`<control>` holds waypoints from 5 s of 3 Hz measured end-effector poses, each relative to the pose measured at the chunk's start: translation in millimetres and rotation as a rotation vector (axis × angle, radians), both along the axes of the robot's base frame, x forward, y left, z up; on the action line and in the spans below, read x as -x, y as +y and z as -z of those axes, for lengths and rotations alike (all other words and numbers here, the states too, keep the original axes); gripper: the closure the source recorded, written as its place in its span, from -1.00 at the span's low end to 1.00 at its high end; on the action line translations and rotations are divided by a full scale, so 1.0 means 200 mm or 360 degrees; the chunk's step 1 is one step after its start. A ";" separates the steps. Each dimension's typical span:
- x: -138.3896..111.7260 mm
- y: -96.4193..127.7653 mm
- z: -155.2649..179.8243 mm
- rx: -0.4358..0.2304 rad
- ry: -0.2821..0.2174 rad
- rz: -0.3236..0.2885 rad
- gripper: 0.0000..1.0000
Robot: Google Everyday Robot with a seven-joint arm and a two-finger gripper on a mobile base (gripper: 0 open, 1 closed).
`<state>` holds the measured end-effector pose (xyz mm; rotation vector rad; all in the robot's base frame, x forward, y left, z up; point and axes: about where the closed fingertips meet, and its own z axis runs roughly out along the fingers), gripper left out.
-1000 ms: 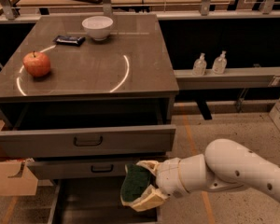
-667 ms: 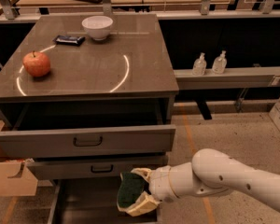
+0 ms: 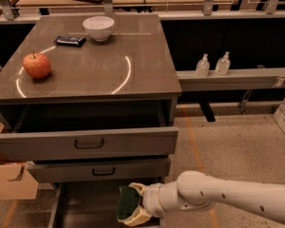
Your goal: Place sponge into bottom drawer
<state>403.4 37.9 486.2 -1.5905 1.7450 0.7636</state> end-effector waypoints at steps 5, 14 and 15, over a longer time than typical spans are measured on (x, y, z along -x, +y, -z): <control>-0.25 0.22 0.61 -0.0193 -0.0122 -0.0041 1.00; -0.67 0.21 1.30 -0.0016 -0.0135 0.0191 0.23; -0.70 0.18 1.26 0.0003 -0.0157 0.0185 0.69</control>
Offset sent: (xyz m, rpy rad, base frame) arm 0.0218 0.0070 -0.0338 0.0204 -0.0559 -0.0421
